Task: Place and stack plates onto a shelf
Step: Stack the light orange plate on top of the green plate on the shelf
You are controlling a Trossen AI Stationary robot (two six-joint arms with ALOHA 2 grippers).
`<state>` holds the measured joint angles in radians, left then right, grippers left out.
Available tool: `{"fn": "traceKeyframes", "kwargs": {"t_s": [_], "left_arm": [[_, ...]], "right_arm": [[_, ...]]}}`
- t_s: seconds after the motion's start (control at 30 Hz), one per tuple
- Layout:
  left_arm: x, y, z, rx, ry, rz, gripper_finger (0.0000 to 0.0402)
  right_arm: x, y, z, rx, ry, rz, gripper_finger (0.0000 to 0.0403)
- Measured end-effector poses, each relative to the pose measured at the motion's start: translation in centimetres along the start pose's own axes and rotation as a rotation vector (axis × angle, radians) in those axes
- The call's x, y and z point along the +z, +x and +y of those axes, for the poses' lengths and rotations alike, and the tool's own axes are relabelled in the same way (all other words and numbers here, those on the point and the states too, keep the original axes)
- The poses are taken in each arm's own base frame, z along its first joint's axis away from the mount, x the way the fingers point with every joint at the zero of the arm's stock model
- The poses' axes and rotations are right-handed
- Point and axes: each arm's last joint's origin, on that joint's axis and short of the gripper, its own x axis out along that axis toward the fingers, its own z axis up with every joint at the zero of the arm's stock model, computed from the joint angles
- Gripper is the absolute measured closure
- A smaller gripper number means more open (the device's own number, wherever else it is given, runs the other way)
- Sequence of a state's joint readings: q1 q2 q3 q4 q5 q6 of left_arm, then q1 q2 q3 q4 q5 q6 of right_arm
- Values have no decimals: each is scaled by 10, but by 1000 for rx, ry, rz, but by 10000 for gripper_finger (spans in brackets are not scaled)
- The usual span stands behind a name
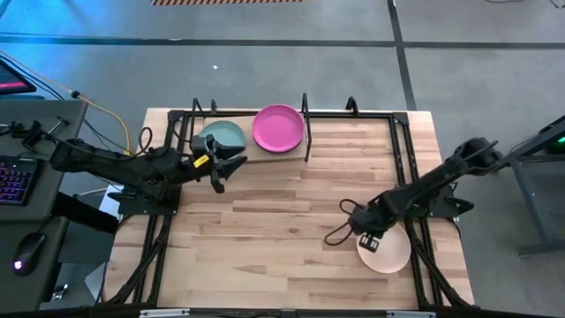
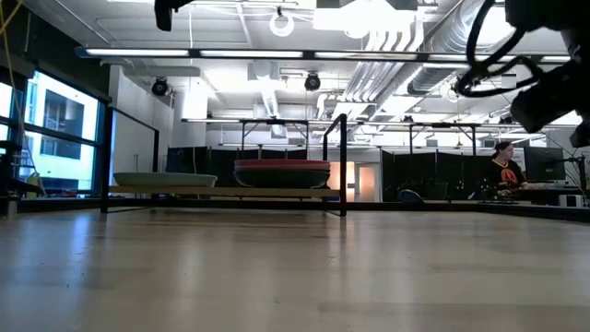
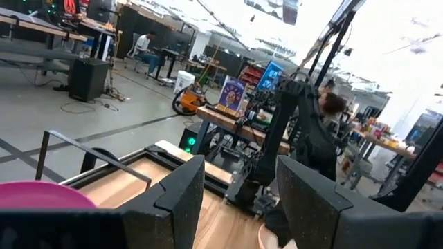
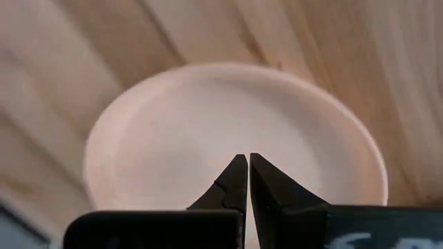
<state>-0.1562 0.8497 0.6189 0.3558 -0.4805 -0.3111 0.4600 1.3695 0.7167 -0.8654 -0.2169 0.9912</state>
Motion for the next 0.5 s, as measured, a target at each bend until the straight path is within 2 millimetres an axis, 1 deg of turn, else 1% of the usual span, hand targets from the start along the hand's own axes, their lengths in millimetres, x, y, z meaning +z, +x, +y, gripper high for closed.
{"fn": "traceKeyframes", "kwargs": {"t_s": [0.17,0.23,0.4,0.5], "left_arm": [[0,0,0,0,17,1,234],[0,0,0,0,17,0,234],[0,0,0,0,42,0,234],[0,0,0,0,65,0,234]], "right_arm": [[14,19,5,-67,22,-59,403],[22,23,9,-77,52,-87,403],[52,16,35,-55,14,-237,403],[82,9,53,-25,-30,-361,403]]}}
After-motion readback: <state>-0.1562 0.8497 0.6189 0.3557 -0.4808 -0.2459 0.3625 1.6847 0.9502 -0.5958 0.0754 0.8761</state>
